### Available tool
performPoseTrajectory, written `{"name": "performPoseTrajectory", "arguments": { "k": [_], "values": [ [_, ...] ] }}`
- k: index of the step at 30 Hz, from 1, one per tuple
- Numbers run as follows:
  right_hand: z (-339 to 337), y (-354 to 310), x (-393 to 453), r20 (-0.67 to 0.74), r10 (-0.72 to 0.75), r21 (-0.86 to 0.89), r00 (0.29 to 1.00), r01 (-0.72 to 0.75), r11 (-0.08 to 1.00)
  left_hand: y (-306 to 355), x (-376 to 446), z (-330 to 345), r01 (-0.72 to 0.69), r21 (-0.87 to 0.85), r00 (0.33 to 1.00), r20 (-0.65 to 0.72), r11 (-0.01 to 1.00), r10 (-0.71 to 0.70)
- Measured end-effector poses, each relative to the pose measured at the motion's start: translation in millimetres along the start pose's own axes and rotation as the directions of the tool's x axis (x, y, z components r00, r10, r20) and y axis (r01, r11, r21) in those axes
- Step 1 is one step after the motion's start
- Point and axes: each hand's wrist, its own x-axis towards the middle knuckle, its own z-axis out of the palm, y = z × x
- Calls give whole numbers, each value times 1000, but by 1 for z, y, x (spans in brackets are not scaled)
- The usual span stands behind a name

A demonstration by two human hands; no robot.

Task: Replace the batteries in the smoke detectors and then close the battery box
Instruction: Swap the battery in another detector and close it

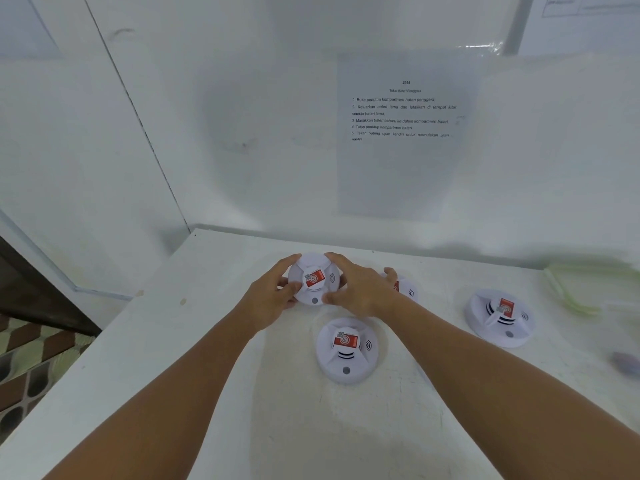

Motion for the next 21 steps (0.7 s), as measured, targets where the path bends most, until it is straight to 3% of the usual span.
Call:
{"name": "performPoseTrajectory", "arguments": {
  "k": [13,21],
  "values": [
    [-5,-4,-1,25,20,-65,999,-18,998,3,-3,0,4,13,1000,-14,1000,-4],
    [-10,-17,2,84,-2,-169,997,16,985,0,-1,-7,74,142,983,-178,987,-48]
  ]
}}
